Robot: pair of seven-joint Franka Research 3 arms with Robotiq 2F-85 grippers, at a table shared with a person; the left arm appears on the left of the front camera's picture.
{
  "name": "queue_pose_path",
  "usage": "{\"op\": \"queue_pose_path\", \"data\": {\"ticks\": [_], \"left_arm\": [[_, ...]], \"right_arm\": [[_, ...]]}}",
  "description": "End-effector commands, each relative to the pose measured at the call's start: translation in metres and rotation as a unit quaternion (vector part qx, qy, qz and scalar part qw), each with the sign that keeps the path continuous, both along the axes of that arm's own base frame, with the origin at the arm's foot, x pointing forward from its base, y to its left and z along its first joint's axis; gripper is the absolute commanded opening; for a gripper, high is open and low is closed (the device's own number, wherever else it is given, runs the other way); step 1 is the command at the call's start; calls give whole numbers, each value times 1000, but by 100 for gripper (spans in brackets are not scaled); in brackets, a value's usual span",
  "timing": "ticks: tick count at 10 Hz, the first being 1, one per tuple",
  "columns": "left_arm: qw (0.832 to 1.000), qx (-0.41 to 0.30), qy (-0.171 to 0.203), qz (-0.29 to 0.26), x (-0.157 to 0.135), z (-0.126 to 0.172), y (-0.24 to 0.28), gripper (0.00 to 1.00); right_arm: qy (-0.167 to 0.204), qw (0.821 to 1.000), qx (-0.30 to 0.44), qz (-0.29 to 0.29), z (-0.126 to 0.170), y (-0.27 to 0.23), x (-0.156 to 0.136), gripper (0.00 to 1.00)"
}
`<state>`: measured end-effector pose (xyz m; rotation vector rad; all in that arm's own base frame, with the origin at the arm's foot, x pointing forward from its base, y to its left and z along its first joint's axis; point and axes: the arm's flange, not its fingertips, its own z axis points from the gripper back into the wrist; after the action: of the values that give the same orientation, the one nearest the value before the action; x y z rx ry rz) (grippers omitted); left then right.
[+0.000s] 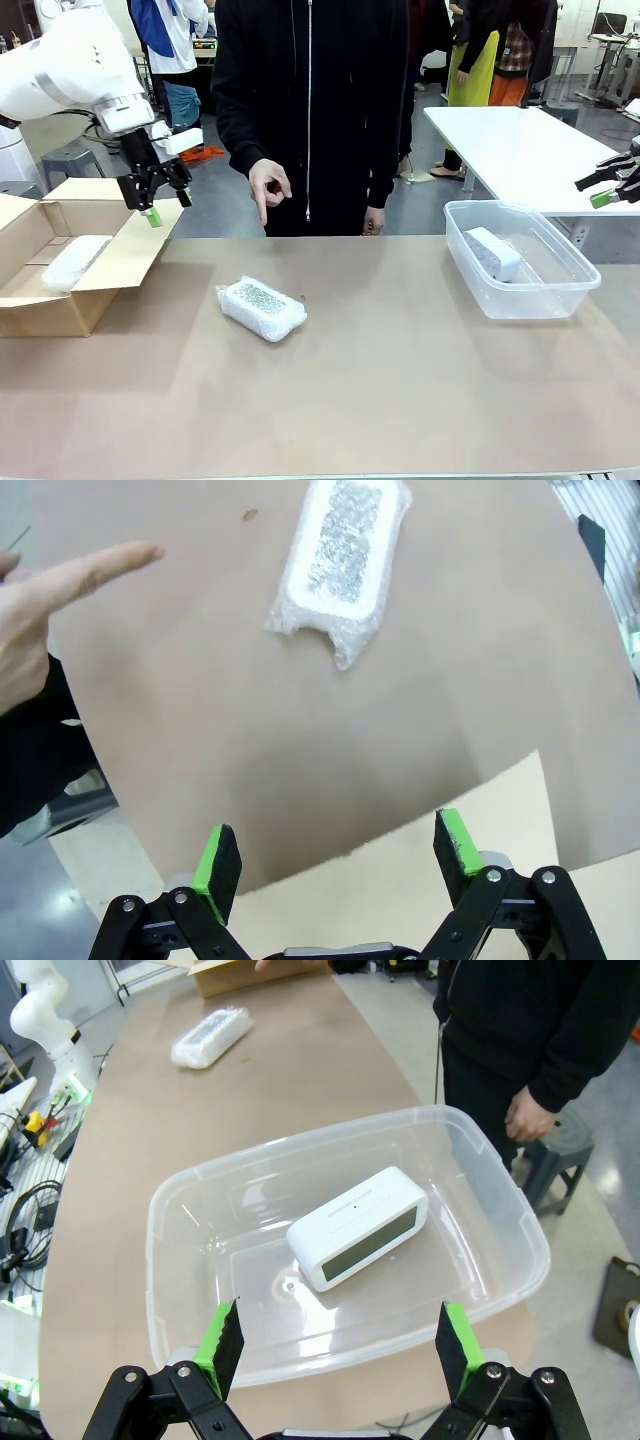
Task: Separate and place wrapped and unwrapped clocks.
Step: Pick up the Digital clock indicated by the person.
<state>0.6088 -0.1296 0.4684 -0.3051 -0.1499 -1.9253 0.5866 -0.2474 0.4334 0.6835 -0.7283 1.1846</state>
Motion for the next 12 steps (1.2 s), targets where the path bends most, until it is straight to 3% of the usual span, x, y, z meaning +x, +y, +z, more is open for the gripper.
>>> {"op": "queue_pose_path", "data": {"ticks": [1, 5, 9, 12], "left_arm": [[999, 20, -28, 1, -11, -5, -16, 100], [998, 3, -47, -45, -38, -11, -54, 100], [996, -36, -57, -51, -35, -27, -97, 100], [997, -40, -40, -49, -35, -47, -123, 100]], "right_arm": [[-1, 1000, 0, -1, 0, 1, 0, 100], [-1, 1000, 0, -1, 0, 1, 0, 100], [-1, 1000, 0, -1, 0, 1, 0, 100], [-1, 1000, 0, -1, 0, 1, 0, 100]]}}
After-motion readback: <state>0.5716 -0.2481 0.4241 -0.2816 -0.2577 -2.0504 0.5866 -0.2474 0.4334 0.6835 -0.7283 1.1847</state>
